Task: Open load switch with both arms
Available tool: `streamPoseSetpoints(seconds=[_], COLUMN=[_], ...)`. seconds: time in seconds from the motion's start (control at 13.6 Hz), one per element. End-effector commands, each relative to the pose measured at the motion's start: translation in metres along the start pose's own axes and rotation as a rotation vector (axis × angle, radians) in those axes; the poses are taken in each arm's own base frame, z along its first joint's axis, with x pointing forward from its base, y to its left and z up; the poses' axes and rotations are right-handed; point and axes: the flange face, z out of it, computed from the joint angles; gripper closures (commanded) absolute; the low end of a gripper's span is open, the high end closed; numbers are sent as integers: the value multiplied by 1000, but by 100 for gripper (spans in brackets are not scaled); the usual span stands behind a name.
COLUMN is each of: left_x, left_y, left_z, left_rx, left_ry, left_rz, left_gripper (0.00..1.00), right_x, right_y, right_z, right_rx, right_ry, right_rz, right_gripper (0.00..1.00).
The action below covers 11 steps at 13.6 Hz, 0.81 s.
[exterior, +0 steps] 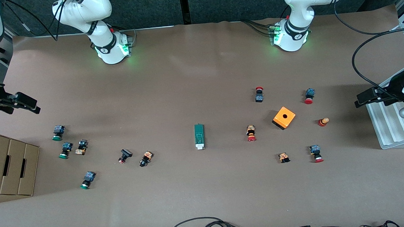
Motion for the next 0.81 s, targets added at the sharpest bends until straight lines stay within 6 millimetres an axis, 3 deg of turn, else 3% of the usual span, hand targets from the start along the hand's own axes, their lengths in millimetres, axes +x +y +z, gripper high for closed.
streamPoseSetpoints(seconds=[0.0,0.44,0.73], left_x=[2,4,6], left_y=[-6,-8,-22], left_z=[-3,-4,-4], left_rx=[-3,3,5], left_ry=[10,21,22], left_rz=[0,-3,-24], left_gripper=[0,0,0], right_x=[1,3,3], right_y=[-3,-3,-4], right_z=[-3,-3,-2], right_rx=[-3,-5,-8], right_ry=[26,22,20], right_rz=[-9,-9,-13], right_gripper=[0,0,1])
